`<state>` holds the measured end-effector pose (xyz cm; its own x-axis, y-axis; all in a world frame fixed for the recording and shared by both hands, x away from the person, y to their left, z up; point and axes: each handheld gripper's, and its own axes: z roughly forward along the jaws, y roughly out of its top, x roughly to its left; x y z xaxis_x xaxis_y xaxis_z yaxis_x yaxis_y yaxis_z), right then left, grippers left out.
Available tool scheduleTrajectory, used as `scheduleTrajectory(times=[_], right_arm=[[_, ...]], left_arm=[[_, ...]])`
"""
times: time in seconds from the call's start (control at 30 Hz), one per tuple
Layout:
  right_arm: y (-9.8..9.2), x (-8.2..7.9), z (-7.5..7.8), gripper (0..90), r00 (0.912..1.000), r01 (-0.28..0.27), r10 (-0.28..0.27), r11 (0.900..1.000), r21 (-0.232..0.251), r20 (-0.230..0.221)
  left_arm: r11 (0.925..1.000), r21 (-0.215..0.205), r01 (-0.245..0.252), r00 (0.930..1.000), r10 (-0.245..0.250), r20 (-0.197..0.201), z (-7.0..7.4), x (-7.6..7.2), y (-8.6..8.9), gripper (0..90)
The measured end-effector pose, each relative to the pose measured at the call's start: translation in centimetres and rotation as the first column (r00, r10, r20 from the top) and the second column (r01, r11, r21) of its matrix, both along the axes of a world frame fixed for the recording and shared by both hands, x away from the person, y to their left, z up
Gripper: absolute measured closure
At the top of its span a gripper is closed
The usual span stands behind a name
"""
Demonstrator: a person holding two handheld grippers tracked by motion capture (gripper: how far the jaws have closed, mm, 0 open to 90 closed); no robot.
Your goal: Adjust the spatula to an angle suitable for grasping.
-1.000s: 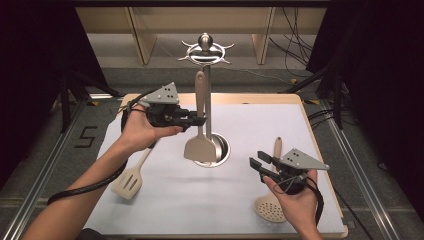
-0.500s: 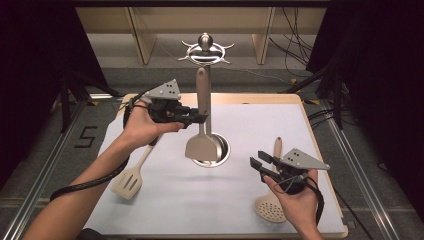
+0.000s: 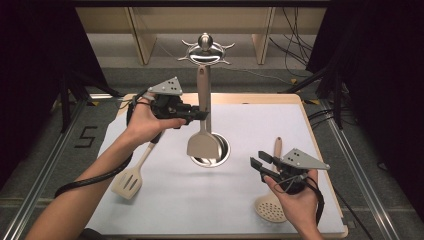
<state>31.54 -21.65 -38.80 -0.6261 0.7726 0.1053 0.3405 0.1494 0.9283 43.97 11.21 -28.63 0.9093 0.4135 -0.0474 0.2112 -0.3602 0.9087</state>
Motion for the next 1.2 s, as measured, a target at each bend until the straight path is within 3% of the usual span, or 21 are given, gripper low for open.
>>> scheduleTrajectory(times=[0.1, 0.17, 0.27, 0.37, 0.5, 0.57, 0.6, 0.63, 0.67, 0.7, 0.73, 0.83, 0.93, 1.0, 1.03, 1.1, 1.13, 1.2], right_arm=[[-0.1, 0.1, -0.1, 61.3, 0.9999, 0.0, 0.001, 1.0, -0.01, 0.016], [0.0, -0.1, -0.1, 61.1, 0.9998, 0.012, -0.012, 1.0, -0.002, -0.015], [0.0, -0.1, -0.1, 60.7, 0.9998, 0.013, -0.013, 1.0, 0.001, -0.013], [-0.1, 0.0, -0.2, 60.1, 1.0, 0.008, -0.008, 1.0, -0.01, 0.002], [-0.3, 0.0, -0.2, 59.8, 1.0, 0.007, -0.007, 1.0, -0.017, 0.001], [-0.2, -0.1, -0.2, 59.8, 0.9996, 0.019, -0.019, 1.0, 0.007, -0.021], [-0.3, -0.1, -0.2, 59.8, 0.9998, 0.018, -0.018, 1.0, -0.001, -0.013], [-0.3, -0.1, -0.2, 59.8, 0.9998, 0.018, -0.018, 1.0, -0.001, -0.013], [-0.6, 0.1, -0.2, 59.8, 0.9992, 0.026, -0.025, 0.999, -0.023, 0.03], [-0.6, 0.1, -0.2, 59.8, 0.9992, 0.026, -0.025, 0.999, -0.023, 0.03], [-0.4, -0.1, -0.2, 59.9, 0.9996, 0.029, -0.029, 1.0, 0.003, -0.001], [-0.5, 0.1, 0.1, 60.2, 0.9993, 0.038, -0.038, 0.999, -0.015, 0.009], [-0.5, 0.1, 0.3, 60.4, 0.9983, 0.056, -0.056, 0.998, -0.004, 0.015], [-0.8, 0.3, 0.4, 60.6, 0.9992, 0.038, -0.038, 0.999, -0.027, 0.011], [-0.7, 0.4, 0.3, 60.6, 0.9993, 0.036, -0.036, 0.999, -0.017, 0.007], [-0.6, 0.2, 0.3, 60.7, 0.9982, 0.051, -0.052, 0.999, -0.015, -0.029], [-0.7, 0.6, 0.1, 60.7, 0.9986, 0.046, -0.045, 0.998, -0.035, 0.027], [-0.7, 0.4, 0.1, 60.8, 0.9991, 0.042, -0.042, 0.998, -0.036, 0.01]], left_arm=[[1.0, -0.005, 0.001, 0.9999, -0.001, 0.011, -0.1, 0.1, -0.1, 77.0], [0.9997, 0.015, 0.018, 0.9981, -0.019, 0.059, 0.0, 0.4, 0.1, 76.5], [1.0, -0.003, 0.009, 0.9974, -0.008, 0.072, 0.0, 0.3, 0.3, 71.8], [0.9998, -0.015, 0.013, 0.9863, -0.011, 0.164, 0.4, -0.1, 1.2, 58.9], [0.9998, -0.021, -0.006, 0.9783, 0.01, 0.207, 0.7, -0.6, 2.3, 56.7], [0.9995, -0.028, -0.014, 0.9745, 0.02, 0.224, 0.9, -0.8, 2.9, 58.9], [0.9986, -0.042, -0.031, 0.9751, 0.039, 0.218, 0.9, -1.1, 3.1, 64.6], [0.9975, -0.054, -0.044, 0.9746, 0.055, 0.217, 0.9, -1.3, 3.3, 64.6], [0.9871, -0.121, -0.105, 0.9799, 0.124, 0.156, 0.8, -2.2, 3.5, 73.3], [0.9871, -0.121, -0.105, 0.9799, 0.124, 0.156, 0.8, -2.2, 3.5, 75.9], [0.9823, -0.143, -0.121, 0.9767, 0.144, 0.159, 0.8, -2.5, 3.6, 75.9], [0.9748, -0.164, -0.152, 0.9713, 0.178, 0.158, 0.9, -2.9, 3.8, 82.3], [0.9663, -0.199, -0.163, 0.9691, 0.195, 0.151, 1.1, -3.3, 3.9, 86.5], [0.9622, -0.209, -0.175, 0.9652, 0.209, 0.156, 1.3, -3.4, 4.0, 87.9], [0.9605, -0.214, -0.178, 0.9637, 0.214, 0.16, 1.5, -3.4, 4.1, 88.4], [0.9571, -0.229, -0.178, 0.9631, 0.217, 0.159, 1.6, -3.4, 4.2, 89.0], [0.9569, -0.231, -0.177, 0.9632, 0.216, 0.159, 1.7, -3.4, 4.2, 89.0], [0.9549, -0.238, -0.178, 0.9633, 0.218, 0.156, 1.9, -3.4, 4.2, 89.1]])
